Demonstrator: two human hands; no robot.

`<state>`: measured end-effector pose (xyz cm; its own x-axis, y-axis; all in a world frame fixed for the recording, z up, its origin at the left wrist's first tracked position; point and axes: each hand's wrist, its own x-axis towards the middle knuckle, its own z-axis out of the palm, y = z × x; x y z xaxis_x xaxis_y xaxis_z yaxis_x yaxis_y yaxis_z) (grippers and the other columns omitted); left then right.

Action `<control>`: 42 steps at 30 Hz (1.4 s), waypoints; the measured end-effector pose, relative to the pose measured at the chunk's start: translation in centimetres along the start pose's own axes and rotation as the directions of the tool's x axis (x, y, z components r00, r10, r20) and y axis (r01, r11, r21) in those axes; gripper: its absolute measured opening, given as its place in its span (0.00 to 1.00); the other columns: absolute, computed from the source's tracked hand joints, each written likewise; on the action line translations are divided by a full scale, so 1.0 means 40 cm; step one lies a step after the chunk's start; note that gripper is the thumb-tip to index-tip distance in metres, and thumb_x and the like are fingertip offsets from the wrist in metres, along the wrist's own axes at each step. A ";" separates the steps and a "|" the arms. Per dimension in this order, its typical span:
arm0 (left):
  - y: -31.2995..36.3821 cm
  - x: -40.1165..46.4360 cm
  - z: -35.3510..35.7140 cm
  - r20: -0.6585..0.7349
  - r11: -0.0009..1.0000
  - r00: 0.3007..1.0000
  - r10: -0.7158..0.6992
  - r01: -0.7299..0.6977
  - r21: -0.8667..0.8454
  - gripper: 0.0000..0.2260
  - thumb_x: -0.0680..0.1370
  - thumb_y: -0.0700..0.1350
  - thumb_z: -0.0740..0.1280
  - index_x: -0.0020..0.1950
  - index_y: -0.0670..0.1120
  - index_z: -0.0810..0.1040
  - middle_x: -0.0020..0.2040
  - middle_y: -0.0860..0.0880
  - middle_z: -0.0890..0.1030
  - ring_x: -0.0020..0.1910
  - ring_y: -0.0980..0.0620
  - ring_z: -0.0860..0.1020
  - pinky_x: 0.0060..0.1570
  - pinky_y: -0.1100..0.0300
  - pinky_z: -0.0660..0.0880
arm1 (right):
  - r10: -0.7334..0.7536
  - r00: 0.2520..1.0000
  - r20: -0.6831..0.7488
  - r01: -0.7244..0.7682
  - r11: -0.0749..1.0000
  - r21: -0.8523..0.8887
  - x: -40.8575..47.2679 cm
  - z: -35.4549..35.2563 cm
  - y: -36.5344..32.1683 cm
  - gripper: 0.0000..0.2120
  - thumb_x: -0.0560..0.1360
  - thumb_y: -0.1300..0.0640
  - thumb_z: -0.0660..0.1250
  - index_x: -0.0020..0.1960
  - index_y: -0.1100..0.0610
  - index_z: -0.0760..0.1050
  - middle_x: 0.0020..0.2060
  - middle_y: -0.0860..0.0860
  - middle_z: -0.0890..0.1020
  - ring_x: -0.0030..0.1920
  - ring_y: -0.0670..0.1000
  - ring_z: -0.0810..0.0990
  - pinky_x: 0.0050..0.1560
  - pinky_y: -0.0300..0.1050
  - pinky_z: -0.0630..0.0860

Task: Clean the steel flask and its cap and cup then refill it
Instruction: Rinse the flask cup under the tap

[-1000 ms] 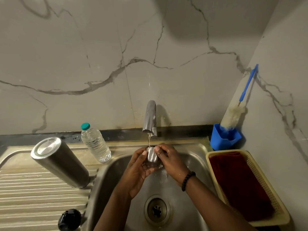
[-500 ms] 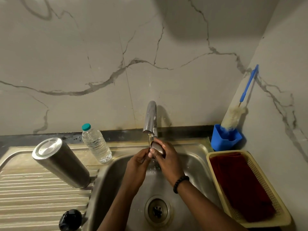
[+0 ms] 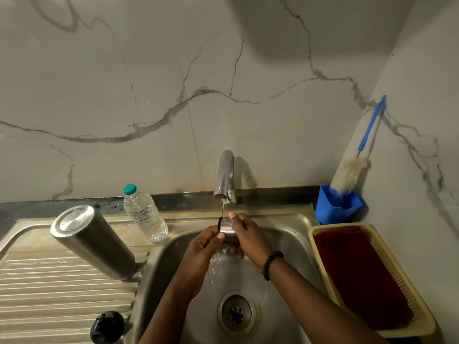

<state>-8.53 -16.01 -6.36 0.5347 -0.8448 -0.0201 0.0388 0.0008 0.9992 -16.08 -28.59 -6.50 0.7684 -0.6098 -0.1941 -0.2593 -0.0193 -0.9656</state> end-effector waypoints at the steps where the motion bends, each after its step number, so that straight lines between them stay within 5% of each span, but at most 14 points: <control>1: 0.005 0.005 -0.001 0.000 0.999 0.999 -0.049 0.049 -0.022 0.15 0.85 0.45 0.56 0.59 0.40 0.81 0.52 0.43 0.85 0.54 0.47 0.83 0.52 0.62 0.78 | -0.102 0.995 0.020 0.104 0.989 -0.110 0.002 -0.002 0.014 0.13 0.82 0.43 0.56 0.60 0.48 0.73 0.49 0.46 0.78 0.48 0.46 0.79 0.48 0.44 0.80; 4: 0.003 0.024 -0.001 -0.054 0.978 0.983 -0.176 0.168 -0.127 0.17 0.85 0.50 0.55 0.63 0.44 0.80 0.57 0.46 0.85 0.59 0.49 0.82 0.57 0.58 0.78 | -0.403 0.908 0.116 0.418 0.842 -0.340 0.005 0.003 0.056 0.16 0.82 0.47 0.58 0.68 0.48 0.71 0.64 0.42 0.69 0.66 0.40 0.68 0.68 0.38 0.69; 7: -0.012 0.024 0.010 -0.059 0.982 0.988 -0.142 0.133 -0.134 0.16 0.86 0.48 0.55 0.68 0.46 0.77 0.63 0.45 0.82 0.63 0.49 0.80 0.64 0.52 0.76 | -0.551 0.830 0.090 0.529 0.726 -0.439 0.007 0.011 0.074 0.18 0.81 0.45 0.54 0.67 0.47 0.71 0.67 0.43 0.69 0.69 0.41 0.65 0.68 0.34 0.66; 10: -0.012 0.008 0.018 0.014 0.996 0.996 -0.088 0.088 -0.032 0.14 0.85 0.45 0.57 0.68 0.45 0.76 0.62 0.47 0.82 0.62 0.53 0.80 0.57 0.62 0.77 | -0.284 0.952 -0.118 0.259 0.947 -0.190 -0.002 0.019 0.029 0.17 0.80 0.39 0.55 0.58 0.49 0.73 0.50 0.44 0.78 0.50 0.43 0.79 0.49 0.39 0.79; 13: -0.007 0.012 0.009 0.041 0.997 0.996 -0.073 0.072 0.028 0.12 0.85 0.44 0.59 0.63 0.43 0.78 0.56 0.43 0.84 0.57 0.45 0.82 0.55 0.58 0.78 | 0.030 0.997 -0.075 -0.028 0.999 0.016 -0.003 0.016 -0.005 0.19 0.80 0.38 0.55 0.53 0.52 0.74 0.38 0.48 0.79 0.36 0.47 0.80 0.31 0.38 0.76; 17: 0.012 0.028 0.007 -0.034 0.971 0.979 -0.202 0.195 -0.138 0.19 0.84 0.52 0.56 0.65 0.43 0.78 0.60 0.43 0.84 0.61 0.46 0.82 0.62 0.50 0.76 | -0.303 0.953 0.028 0.301 0.926 -0.227 0.001 0.013 0.021 0.12 0.80 0.50 0.63 0.62 0.50 0.74 0.57 0.44 0.75 0.58 0.45 0.76 0.56 0.42 0.79; 20: 0.005 0.034 0.006 -0.092 0.964 0.972 -0.215 0.196 -0.179 0.18 0.85 0.50 0.56 0.65 0.42 0.79 0.59 0.41 0.84 0.61 0.45 0.82 0.64 0.47 0.75 | -0.475 0.876 0.082 0.479 0.840 -0.254 0.004 0.010 0.032 0.15 0.78 0.57 0.67 0.63 0.48 0.74 0.62 0.43 0.72 0.65 0.40 0.71 0.62 0.35 0.72; 26: -0.016 0.026 -0.003 -0.084 0.959 0.974 -0.210 0.188 -0.213 0.16 0.84 0.48 0.57 0.65 0.43 0.80 0.60 0.41 0.83 0.63 0.41 0.79 0.66 0.45 0.72 | -0.238 0.944 0.228 0.241 0.970 0.016 -0.007 -0.023 0.012 0.19 0.78 0.58 0.67 0.64 0.40 0.72 0.65 0.46 0.71 0.60 0.43 0.76 0.53 0.40 0.80; 31: -0.014 0.042 -0.001 -0.158 0.936 0.946 -0.283 0.236 -0.262 0.21 0.81 0.55 0.59 0.62 0.41 0.81 0.57 0.39 0.84 0.60 0.39 0.81 0.60 0.44 0.75 | -0.329 0.914 0.238 0.386 0.886 -0.257 -0.011 -0.027 0.030 0.22 0.75 0.58 0.72 0.66 0.43 0.74 0.68 0.35 0.65 0.66 0.31 0.65 0.60 0.25 0.69; 35: -0.010 0.051 0.012 -0.192 0.903 0.928 -0.320 0.238 -0.357 0.21 0.84 0.52 0.57 0.58 0.37 0.80 0.50 0.38 0.85 0.50 0.43 0.84 0.50 0.52 0.77 | -0.270 0.956 0.115 0.266 0.963 0.053 -0.029 -0.018 0.033 0.30 0.72 0.59 0.75 0.69 0.39 0.69 0.65 0.33 0.72 0.65 0.35 0.72 0.59 0.32 0.74; 38: -0.014 0.049 0.023 -0.207 0.832 0.891 -0.404 0.264 -0.488 0.21 0.85 0.52 0.54 0.59 0.38 0.79 0.49 0.39 0.86 0.47 0.46 0.85 0.45 0.53 0.78 | -0.172 0.981 0.091 0.156 0.975 0.161 -0.041 -0.020 0.022 0.22 0.73 0.50 0.73 0.64 0.36 0.72 0.61 0.38 0.77 0.61 0.40 0.77 0.58 0.39 0.78; 42: -0.020 0.043 0.052 -0.179 0.706 0.838 -0.516 0.298 -0.642 0.23 0.85 0.55 0.54 0.63 0.38 0.76 0.56 0.35 0.82 0.51 0.41 0.82 0.40 0.54 0.83 | 0.040 0.989 0.142 -0.082 0.948 0.308 -0.042 -0.013 0.009 0.15 0.78 0.47 0.66 0.64 0.45 0.75 0.60 0.47 0.79 0.59 0.47 0.78 0.53 0.40 0.79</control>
<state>-9.41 -18.56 -7.11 0.5788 -0.6128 -0.5381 0.7287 0.0923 0.6786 -17.75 -27.99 -6.45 0.8328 -0.4915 -0.2548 -0.1289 0.2754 -0.9526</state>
